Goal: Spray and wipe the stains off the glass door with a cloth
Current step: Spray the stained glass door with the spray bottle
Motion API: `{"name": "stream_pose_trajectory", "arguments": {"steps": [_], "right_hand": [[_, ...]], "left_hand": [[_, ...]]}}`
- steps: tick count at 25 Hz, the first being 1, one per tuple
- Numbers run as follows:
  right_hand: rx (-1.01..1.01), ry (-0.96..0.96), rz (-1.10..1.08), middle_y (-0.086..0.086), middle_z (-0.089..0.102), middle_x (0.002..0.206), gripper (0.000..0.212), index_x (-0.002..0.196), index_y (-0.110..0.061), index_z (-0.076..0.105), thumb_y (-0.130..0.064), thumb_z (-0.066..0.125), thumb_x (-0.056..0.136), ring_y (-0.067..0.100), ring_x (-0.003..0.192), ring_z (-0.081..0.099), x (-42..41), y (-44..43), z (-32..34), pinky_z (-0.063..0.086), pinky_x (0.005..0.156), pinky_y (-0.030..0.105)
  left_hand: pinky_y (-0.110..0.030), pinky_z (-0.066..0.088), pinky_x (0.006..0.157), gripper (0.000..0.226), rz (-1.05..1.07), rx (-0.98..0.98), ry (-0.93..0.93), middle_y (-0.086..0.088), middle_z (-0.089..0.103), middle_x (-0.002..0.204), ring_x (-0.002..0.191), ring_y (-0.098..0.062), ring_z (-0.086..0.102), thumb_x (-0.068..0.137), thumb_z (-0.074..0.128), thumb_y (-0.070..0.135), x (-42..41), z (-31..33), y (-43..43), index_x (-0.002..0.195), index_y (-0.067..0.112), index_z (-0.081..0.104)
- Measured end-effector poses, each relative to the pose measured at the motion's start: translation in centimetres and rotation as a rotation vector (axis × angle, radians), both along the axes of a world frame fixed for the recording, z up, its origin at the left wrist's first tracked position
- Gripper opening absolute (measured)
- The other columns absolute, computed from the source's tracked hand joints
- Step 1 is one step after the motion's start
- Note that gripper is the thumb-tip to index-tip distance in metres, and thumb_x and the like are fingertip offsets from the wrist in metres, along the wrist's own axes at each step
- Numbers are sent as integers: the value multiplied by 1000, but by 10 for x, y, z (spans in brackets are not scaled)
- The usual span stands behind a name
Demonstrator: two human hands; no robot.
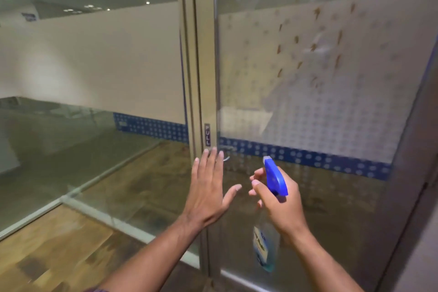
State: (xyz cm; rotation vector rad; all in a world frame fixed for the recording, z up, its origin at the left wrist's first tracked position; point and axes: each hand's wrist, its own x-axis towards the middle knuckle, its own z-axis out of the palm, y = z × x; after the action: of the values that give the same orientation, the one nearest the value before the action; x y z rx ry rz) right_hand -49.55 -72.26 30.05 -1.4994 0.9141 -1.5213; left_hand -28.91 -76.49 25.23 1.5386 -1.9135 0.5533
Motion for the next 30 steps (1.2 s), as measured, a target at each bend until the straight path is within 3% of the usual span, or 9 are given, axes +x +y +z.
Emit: {"name": "stream_pose_trajectory", "arguments": {"steps": [6,11,13,16,18,21,25,27,30], "right_hand": [[-168,76,-254,10,69,80,8,94,-26,67,-30,72,89,42,73,68,8,-87,45,60,62,56],[-228,94,-429,15,67,78,2,90,-29,67,-29,69,89,45,71,67,24,-150,98,57,60,61],[-266,104,-455,17,67,80,11,88,-29,67,-20,70,94,46,72,68,30,-172,123,59,56,58],[-297,91,-504,16,67,82,19,87,-26,66,-10,68,97,42,75,70,40,-205,155,61,50,37],[-315,74,-537,13,67,83,18,88,-25,66,-9,67,96,39,76,70,45,-219,171,60,51,31],[-349,112,-612,12,65,83,14,88,-21,67,-8,67,95,39,75,68,48,-237,185,61,50,33],[-421,243,-729,12,63,76,13,84,-19,65,-13,69,94,36,69,63,40,-253,202,60,58,56],[-442,284,-765,8,63,73,15,82,-20,65,-11,71,93,28,65,60,32,-259,210,58,60,50],[-483,295,-778,1,61,72,18,80,-21,64,-11,71,93,16,62,54,23,-264,223,49,57,30]], "left_hand": [[-61,14,135,96,-56,-161,-71,-18,12,181,169,-37,7,103,39,70,-9,98,-163,170,5,17],[-61,14,135,94,-103,-326,-96,-20,17,179,168,-39,10,103,38,68,-7,196,-276,169,3,21],[-61,14,135,94,-129,-385,-117,-20,16,180,168,-39,10,104,34,68,-8,231,-315,169,3,20],[-59,9,136,94,-157,-424,-100,-19,8,181,169,-38,3,104,26,70,-9,276,-368,171,4,14],[-58,5,137,94,-182,-464,-87,-19,2,182,169,-37,0,105,24,70,-12,297,-396,172,5,8],[-57,6,137,93,-227,-517,-64,-19,0,181,169,-38,-1,106,27,68,-18,323,-431,172,6,4],[-59,10,136,92,-257,-577,-43,-21,2,181,169,-39,1,108,28,67,-32,334,-464,172,4,6],[-59,11,136,90,-262,-623,-32,-20,4,181,169,-39,2,109,28,66,-38,334,-476,172,5,8],[-58,11,136,89,-237,-688,-20,-19,5,181,169,-37,3,109,33,63,-39,330,-486,172,6,9]]}}
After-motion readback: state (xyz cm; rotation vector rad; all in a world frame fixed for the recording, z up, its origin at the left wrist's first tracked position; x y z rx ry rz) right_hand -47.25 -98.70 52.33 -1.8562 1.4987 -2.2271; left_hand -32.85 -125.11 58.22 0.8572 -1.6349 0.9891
